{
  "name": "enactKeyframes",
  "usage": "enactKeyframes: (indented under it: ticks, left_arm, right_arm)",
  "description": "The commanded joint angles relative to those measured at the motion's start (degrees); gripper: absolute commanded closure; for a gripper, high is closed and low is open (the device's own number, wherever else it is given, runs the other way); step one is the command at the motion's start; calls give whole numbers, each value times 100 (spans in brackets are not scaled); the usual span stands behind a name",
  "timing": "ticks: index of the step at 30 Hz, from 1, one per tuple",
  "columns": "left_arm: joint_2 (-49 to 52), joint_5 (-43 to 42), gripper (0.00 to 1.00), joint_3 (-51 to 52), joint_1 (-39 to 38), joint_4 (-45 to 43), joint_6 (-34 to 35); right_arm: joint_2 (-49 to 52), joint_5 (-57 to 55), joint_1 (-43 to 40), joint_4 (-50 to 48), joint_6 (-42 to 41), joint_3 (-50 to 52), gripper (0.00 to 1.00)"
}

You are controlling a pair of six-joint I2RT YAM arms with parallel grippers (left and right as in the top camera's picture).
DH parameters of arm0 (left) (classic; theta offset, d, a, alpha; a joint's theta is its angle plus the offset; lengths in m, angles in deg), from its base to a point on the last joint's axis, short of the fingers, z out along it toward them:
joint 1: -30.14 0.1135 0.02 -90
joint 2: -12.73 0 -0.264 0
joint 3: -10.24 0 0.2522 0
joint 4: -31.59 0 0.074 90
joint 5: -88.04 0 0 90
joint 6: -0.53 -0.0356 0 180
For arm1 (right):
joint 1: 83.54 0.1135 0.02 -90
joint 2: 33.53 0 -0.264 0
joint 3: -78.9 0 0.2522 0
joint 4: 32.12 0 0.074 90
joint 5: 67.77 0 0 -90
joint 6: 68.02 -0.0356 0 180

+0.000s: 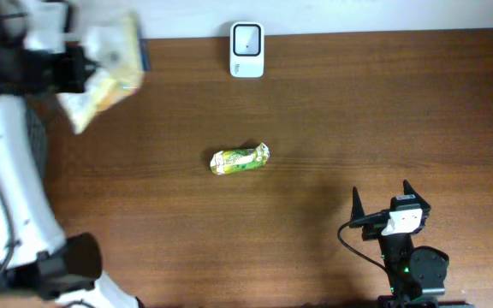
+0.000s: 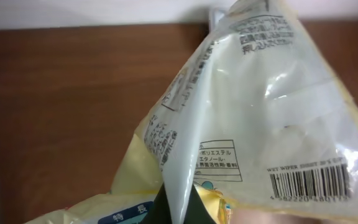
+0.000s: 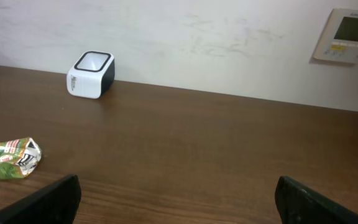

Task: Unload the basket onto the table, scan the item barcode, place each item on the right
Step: 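Place the white-yellow bag beside the snack pack and release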

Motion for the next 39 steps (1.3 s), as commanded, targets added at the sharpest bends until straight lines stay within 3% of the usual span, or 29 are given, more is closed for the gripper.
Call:
enactKeyframes:
  ticks: [1,5,13,15,18,20,29,30,31,32,33,35,39]
  left_arm:
    - [911,326,100,-44,-1259,-13,-610]
    - [2035,345,100,-44,-2433,-15,-1287]
    - [2815,452,100,-44,-3941,-74,-1349]
    - [2833,452,100,-39,-4061,-275,-1084]
    - [2927,450,100,-39,-4232,-1320,-201]
    - [3104,450,100,-39,-4415,-1657,-72]
    - [3388,669,100,-39,-4680,-1432,-57]
    - [3388,911,93,-39,-4680,-1386,-59]
    - [3388,1113,76,-39,-4680,-1322,-59]
    - [3388,1370,40,-39,-4680,-1193,-59]
    - [3388,1497,30,-39,-4658,-1104,-59]
    - [3311,1545,20,-129,-4551,-1010,42]
    - [2796,1569,20,-1224,-4046,-717,273]
  right_arm:
    - [-22,28,-9,7,-22,42,1]
    - [-22,28,-9,7,-22,42,1]
    - [-22,28,-9,7,-22,42,1]
    - [-22,28,-9,7,-22,42,1]
    - [-22,28,-9,7,-24,42,1]
    - [-22,28,-9,7,-24,42,1]
    - [-22,28,-9,7,-22,42,1]
    - [-22,28,-9,7,-22,42,1]
    - [-22,28,-9,7,-22,42,1]
    - [-22,28,-9,7,-24,42,1]
    - [-22,28,-9,7,-24,42,1]
    - [-22,28,-9,7,-22,42,1]
    - [-22,28,-9,7,-24,42,1]
